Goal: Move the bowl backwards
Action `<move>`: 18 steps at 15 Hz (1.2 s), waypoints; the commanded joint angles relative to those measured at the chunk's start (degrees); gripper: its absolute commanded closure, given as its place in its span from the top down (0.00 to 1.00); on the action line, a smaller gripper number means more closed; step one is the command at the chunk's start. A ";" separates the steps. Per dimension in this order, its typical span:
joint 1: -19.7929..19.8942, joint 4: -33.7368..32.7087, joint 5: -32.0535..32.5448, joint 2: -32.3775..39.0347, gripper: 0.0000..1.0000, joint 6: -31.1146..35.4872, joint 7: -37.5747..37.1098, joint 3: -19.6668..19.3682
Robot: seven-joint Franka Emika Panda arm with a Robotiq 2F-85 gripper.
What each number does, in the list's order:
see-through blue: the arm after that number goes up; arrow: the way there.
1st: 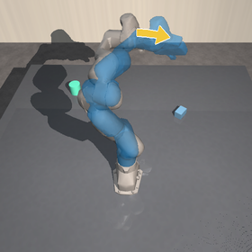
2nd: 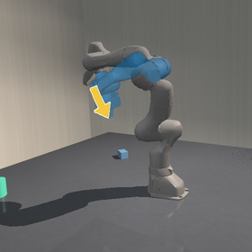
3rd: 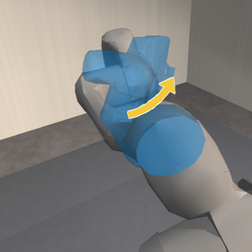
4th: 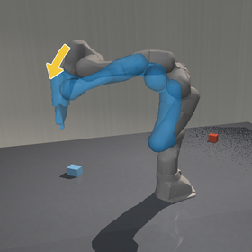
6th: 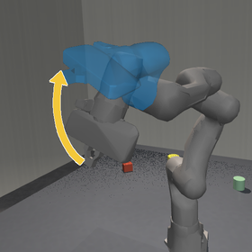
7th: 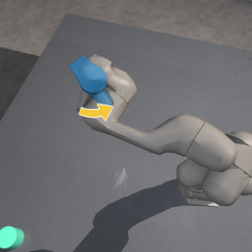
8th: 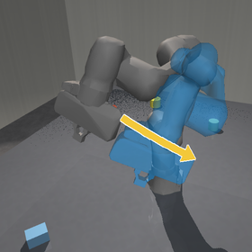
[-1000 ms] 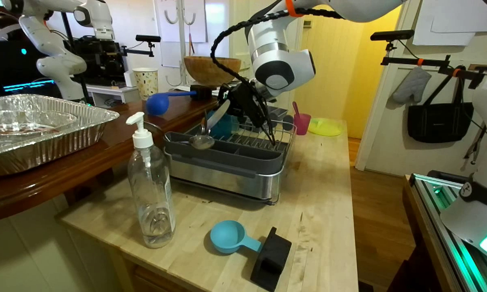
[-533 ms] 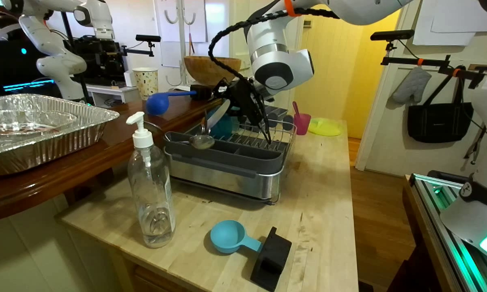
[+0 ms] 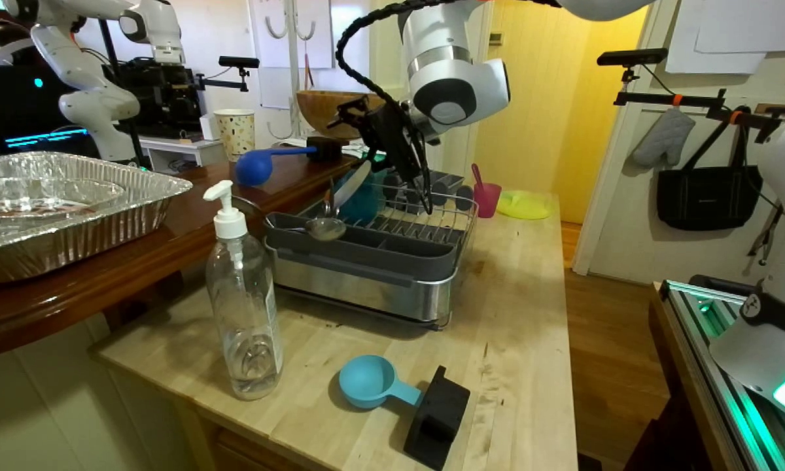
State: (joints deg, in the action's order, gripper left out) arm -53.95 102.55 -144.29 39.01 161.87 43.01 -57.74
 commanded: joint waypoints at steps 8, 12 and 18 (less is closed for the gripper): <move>-2.28 7.97 5.09 -9.59 1.00 -2.64 7.82 0.69; -1.94 11.35 17.49 -15.77 1.00 -4.63 7.36 0.80; 0.58 17.38 43.44 -25.16 1.00 -9.75 1.27 2.57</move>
State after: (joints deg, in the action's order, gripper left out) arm -53.08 114.84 -112.08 19.89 156.47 47.41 -54.51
